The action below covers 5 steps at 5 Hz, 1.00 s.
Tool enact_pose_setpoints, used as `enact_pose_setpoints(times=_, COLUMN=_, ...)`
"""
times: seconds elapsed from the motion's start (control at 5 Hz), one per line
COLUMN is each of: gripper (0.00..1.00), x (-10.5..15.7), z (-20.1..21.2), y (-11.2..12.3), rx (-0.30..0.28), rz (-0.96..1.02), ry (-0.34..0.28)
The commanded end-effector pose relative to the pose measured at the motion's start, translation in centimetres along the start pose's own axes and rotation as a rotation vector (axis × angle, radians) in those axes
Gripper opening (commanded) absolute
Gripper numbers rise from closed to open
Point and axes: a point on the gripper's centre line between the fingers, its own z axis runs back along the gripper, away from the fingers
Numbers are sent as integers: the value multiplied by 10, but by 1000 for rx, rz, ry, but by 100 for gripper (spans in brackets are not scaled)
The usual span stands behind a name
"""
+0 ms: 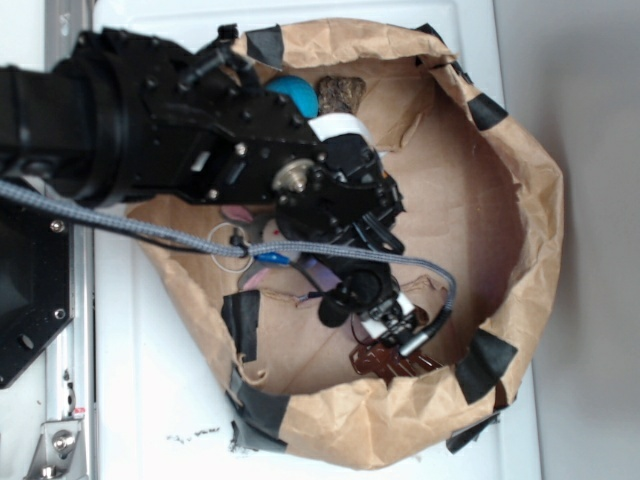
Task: Grab the silver keys.
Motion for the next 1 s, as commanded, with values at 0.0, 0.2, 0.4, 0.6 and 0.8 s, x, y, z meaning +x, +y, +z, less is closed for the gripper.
enact_pose_setpoints(times=0.0, gripper=0, x=-24, z=-1, y=-4, rx=-104, rz=16, ry=94)
enact_pose_setpoints(times=0.2, gripper=0, x=-30, z=-8, y=3, rx=-92, rz=18, ry=80)
enact_pose_setpoints(times=0.4, gripper=0, x=-36, z=-15, y=8, rx=-74, rz=24, ry=47)
enact_pose_setpoints(times=0.6, gripper=0, x=-39, z=-16, y=12, rx=-68, rz=23, ry=27)
enact_pose_setpoints(times=0.8, gripper=0, x=-43, z=-11, y=16, rx=-79, rz=34, ry=15)
